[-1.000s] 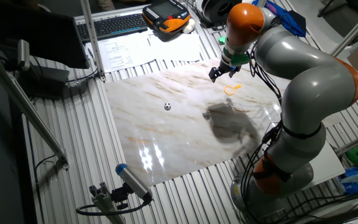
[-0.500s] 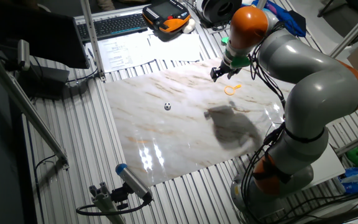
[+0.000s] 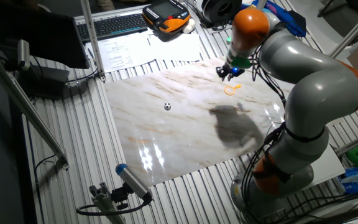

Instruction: Attach the bubble ring to the ball

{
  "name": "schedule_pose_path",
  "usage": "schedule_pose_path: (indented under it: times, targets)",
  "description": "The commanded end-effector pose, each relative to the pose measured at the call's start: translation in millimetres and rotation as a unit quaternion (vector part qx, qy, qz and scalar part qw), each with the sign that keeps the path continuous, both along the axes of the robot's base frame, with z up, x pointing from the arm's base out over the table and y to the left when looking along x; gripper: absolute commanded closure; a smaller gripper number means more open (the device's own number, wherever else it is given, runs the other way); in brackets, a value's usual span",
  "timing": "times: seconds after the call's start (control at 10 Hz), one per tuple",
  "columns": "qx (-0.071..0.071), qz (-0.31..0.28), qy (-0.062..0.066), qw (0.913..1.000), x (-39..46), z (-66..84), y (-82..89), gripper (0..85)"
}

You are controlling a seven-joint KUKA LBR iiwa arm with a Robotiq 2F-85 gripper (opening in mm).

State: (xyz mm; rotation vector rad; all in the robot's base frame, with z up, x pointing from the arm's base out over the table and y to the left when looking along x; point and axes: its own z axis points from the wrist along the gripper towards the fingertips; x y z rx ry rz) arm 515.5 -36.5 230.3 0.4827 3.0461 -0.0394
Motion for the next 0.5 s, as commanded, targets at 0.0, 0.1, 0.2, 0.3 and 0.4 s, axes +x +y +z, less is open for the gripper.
schedule_pose_path:
  times: [0.0,0.1,0.2,0.3,0.4]
  targets:
    - [0.000,-0.152,0.006,0.9884,1.3,-1.0,-10.1,85.0]
    - [0.000,-0.159,0.011,0.9871,2.8,-3.5,-21.0,85.0]
    - [0.006,-0.154,0.012,0.9880,3.2,-7.4,-32.9,85.0]
    - [0.009,-0.155,0.011,0.9879,3.6,-12.5,-45.6,85.0]
    - [0.009,-0.168,0.011,0.9858,4.1,-15.7,-52.5,85.0]
